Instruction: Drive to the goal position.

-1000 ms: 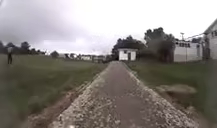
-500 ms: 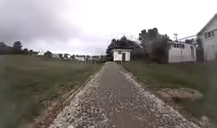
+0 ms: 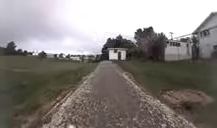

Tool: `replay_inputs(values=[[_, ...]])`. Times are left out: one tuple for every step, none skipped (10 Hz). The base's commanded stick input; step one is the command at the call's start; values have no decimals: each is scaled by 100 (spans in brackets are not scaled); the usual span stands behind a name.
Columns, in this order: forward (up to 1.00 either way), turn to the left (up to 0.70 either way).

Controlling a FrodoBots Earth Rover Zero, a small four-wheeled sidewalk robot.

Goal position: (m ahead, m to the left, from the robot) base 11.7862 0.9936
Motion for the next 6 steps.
replay_inputs(values=[[85, 0], [85, 0], [85, 0], [85, 0], [85, 0], [85, 0]])
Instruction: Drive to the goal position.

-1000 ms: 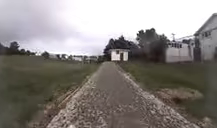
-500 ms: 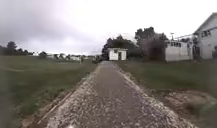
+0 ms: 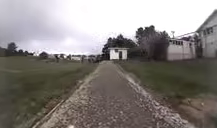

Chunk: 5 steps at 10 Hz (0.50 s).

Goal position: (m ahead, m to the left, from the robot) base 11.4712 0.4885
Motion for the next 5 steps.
replay_inputs(values=[[85, 0], [85, -9], [85, -27], [85, -34], [85, -34]])
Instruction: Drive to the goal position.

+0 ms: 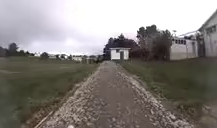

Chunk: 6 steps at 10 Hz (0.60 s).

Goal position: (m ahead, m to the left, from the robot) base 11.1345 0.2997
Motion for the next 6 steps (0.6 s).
replay_inputs(values=[[85, -34], [85, -24], [85, 0], [85, 0], [85, 0], [85, 0]])
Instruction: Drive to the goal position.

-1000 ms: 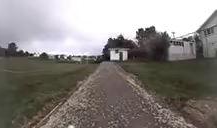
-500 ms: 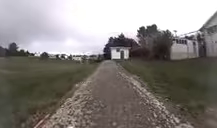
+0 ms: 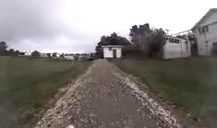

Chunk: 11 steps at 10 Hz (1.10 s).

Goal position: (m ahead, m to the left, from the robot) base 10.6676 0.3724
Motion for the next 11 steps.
replay_inputs(values=[[85, 0], [85, 0], [85, 0], [85, 0], [85, 0], [85, 0], [85, 0], [85, 0], [85, 0], [85, 0], [85, 0]])
